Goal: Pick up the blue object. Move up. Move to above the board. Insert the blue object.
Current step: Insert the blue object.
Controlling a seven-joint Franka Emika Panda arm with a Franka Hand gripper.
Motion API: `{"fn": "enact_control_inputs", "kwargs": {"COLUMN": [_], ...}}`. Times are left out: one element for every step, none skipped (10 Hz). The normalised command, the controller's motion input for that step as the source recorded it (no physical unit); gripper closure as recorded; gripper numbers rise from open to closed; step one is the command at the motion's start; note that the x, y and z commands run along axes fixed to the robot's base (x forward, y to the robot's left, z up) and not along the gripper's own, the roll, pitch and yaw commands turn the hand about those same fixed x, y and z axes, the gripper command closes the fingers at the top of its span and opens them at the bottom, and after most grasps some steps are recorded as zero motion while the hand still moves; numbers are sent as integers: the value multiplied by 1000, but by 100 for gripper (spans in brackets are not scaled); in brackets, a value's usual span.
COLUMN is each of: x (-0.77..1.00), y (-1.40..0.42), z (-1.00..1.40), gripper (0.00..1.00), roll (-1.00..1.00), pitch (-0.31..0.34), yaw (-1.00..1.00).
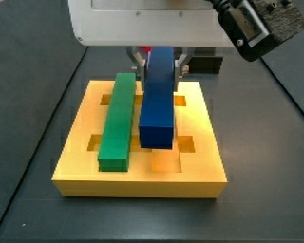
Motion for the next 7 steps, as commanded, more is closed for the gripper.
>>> {"fn": "enact_control_inputs", "kwargs": {"x": [0, 0, 0, 0, 0, 0, -43], "y": [-103, -103, -106, -134, -231, -340, -303], "z": [-114, -126, -126, -143, -226, -277, -311], "gripper": [100, 100, 100, 100, 100, 100, 100], "roll": [61, 60, 61, 84, 140, 219, 216], "pitch": [-6, -7, -14, -13, -44, -60, -83], "yaw": [0, 0, 0, 0, 0, 23, 26]}}
